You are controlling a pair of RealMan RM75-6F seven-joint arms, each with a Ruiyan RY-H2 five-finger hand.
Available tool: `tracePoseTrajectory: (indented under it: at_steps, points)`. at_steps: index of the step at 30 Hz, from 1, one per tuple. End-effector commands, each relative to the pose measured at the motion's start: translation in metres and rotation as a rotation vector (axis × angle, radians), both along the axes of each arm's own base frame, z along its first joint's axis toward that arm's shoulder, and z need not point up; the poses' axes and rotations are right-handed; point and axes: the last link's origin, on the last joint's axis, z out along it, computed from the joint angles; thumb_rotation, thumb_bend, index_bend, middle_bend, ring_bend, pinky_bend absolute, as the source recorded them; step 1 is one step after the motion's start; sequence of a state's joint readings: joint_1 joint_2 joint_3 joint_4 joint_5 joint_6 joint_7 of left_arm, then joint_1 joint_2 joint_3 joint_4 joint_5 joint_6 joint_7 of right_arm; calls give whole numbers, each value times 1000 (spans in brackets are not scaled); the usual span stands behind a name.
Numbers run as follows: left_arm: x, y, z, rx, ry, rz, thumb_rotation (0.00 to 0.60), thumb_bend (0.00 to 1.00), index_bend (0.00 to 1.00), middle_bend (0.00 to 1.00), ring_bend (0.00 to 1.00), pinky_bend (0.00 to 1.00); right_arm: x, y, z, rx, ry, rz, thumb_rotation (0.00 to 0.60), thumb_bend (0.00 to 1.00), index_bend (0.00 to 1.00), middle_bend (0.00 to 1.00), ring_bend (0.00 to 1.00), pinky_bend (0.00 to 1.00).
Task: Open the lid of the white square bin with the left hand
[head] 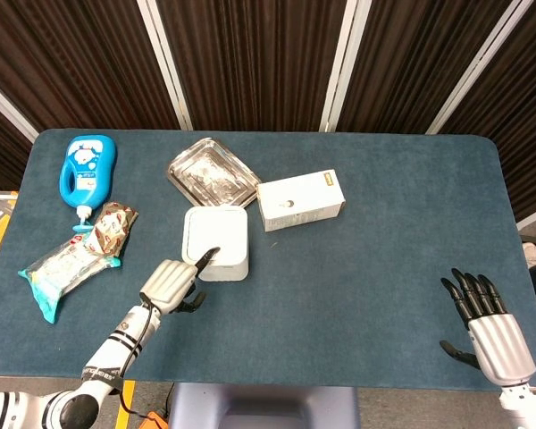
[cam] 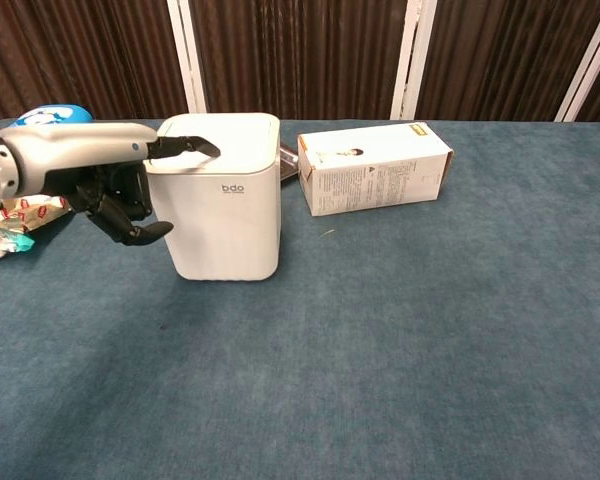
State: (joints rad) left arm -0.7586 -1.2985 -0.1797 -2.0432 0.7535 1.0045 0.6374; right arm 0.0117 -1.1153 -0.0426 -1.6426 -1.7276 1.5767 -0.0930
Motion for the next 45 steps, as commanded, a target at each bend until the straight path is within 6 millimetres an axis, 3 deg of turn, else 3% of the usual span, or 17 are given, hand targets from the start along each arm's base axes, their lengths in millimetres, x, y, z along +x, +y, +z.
tracePoseTrajectory:
  at_steps: [1, 6, 12, 18, 20, 22, 24, 27, 29, 34, 38, 45]
  points:
    - [-3, -2, -6, -46, 44, 15, 600, 476, 0, 1000, 1000, 1000, 0, 0, 0, 0, 0, 0, 600, 84, 0, 0, 0, 0]
    - [1, -2, -4, -43, 17, 7, 600, 476, 0, 1000, 1000, 1000, 0, 0, 0, -2, 1, -1, 600, 84, 0, 0, 0, 0]
    - [15, -16, 20, 75, -167, -101, 600, 476, 0, 930, 972, 1000, 0, 1, 1, 2, 3, -3, 600, 84, 0, 0, 0, 0]
    - [-25, -44, 54, 145, -144, -164, 600, 476, 0, 761, 855, 933, 0, 4, 4, -15, -6, 3, 600, 84, 0, 0, 0, 0]
    - [-40, -52, 62, 181, -129, -182, 600, 476, 0, 617, 729, 817, 1, 5, 3, -13, -4, 7, 600, 84, 0, 0, 0, 0]
    - [-62, -60, 71, 236, -81, -202, 600, 475, 0, 369, 472, 613, 1, 6, 3, -13, -2, 10, 600, 84, 0, 0, 0, 0]
    - [-83, -69, 78, 281, -29, -203, 600, 475, 0, 186, 267, 437, 1, 5, 2, -14, -1, 9, 600, 84, 0, 0, 0, 0]
    - [-119, -92, 83, 296, 16, -145, 600, 475, 0, 8, 26, 168, 0, 3, 0, -9, 7, 1, 600, 84, 0, 0, 0, 0]
    - [-144, -109, 86, 308, 27, -106, 600, 468, 0, 0, 0, 78, 0, 1, -2, 0, 14, -5, 600, 84, 0, 0, 0, 0]
    - [-196, -134, 90, 423, 117, 18, 600, 454, 0, 0, 0, 41, 2, 2, -6, 11, 22, 4, 600, 84, 0, 0, 0, 0]
    - [-192, -132, 94, 506, 129, -41, 600, 451, 0, 0, 0, 40, 2, 2, -3, 9, 14, 5, 600, 84, 0, 0, 0, 0]
    - [-197, -130, 90, 479, 184, 1, 600, 451, 0, 0, 0, 39, 0, 1, 2, -7, -2, 0, 600, 84, 0, 0, 0, 0]
